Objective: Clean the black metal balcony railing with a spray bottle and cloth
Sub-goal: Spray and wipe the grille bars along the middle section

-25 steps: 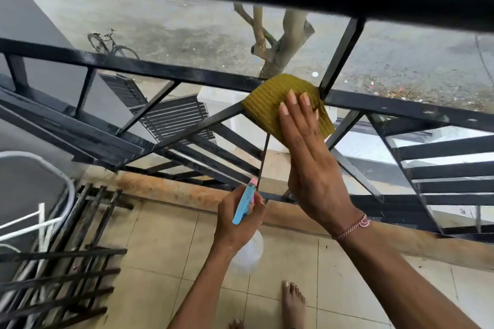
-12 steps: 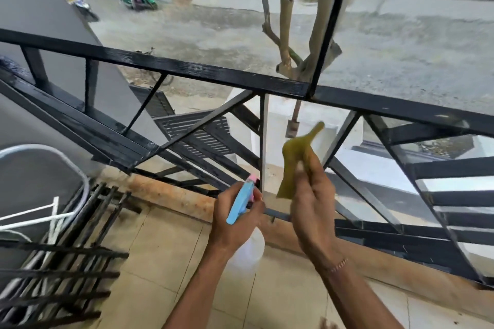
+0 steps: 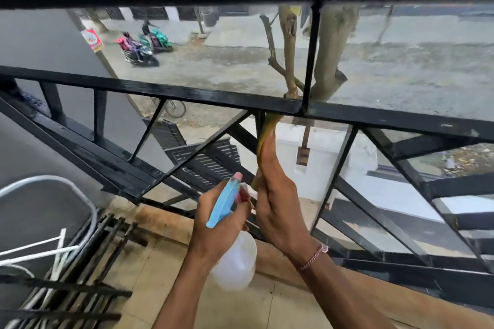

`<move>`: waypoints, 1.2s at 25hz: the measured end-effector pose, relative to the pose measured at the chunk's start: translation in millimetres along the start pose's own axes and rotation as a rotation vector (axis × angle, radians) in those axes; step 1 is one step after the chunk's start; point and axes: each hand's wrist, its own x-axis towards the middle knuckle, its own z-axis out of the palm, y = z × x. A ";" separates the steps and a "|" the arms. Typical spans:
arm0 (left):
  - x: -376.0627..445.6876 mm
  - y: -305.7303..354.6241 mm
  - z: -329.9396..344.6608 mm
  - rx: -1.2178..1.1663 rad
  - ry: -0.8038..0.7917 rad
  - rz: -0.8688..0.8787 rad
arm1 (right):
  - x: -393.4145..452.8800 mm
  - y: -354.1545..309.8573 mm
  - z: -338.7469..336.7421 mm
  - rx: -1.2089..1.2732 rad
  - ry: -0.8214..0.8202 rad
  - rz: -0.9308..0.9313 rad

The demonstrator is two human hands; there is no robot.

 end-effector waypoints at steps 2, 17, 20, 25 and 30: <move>1.0 -16.5 -4.2 0.027 -0.010 0.024 | -14.7 20.1 8.4 0.024 -0.014 0.021; -3.1 -126.1 22.6 -0.030 0.079 0.047 | -10.2 56.8 6.0 -0.060 0.100 -0.313; -3.0 -143.0 25.4 -0.015 0.086 0.021 | 9.3 57.7 -7.1 -0.160 0.090 -0.455; -12.4 -181.8 38.2 -0.009 0.030 0.041 | -43.7 136.0 15.8 -0.242 0.037 -0.444; -22.9 -227.0 47.7 0.016 0.045 0.017 | -101.5 222.8 39.0 -0.181 -0.116 -0.326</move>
